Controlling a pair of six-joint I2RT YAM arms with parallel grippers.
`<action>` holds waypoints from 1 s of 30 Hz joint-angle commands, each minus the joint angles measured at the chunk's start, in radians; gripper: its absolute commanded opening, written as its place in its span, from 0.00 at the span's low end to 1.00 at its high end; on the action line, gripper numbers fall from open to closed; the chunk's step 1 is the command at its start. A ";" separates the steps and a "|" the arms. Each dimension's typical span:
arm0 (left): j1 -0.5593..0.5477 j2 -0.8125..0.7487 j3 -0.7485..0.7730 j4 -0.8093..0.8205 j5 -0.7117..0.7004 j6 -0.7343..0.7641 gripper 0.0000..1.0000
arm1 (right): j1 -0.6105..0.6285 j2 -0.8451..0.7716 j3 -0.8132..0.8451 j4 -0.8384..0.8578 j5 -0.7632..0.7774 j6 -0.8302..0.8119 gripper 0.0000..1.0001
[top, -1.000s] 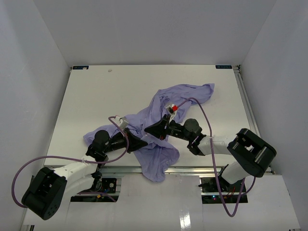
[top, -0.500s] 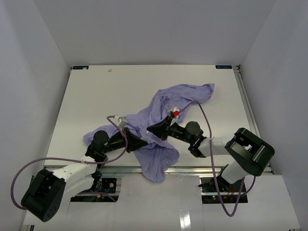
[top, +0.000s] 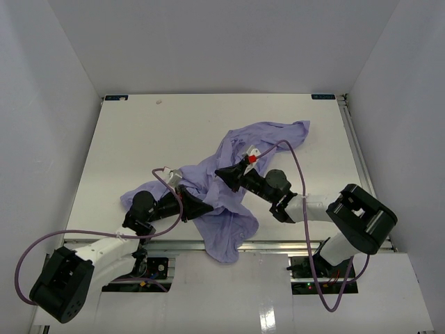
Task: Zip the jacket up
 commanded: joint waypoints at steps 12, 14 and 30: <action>-0.003 -0.149 -0.004 -0.103 0.008 -0.071 0.00 | -0.161 0.051 0.131 -0.061 0.136 -0.097 0.08; -0.003 -0.201 0.008 -0.190 -0.020 -0.059 0.00 | -0.201 0.072 0.172 -0.093 0.136 -0.090 0.08; -0.003 -0.520 0.110 -0.736 -0.607 -0.026 0.00 | -0.575 0.294 0.503 -0.280 0.084 -0.054 0.08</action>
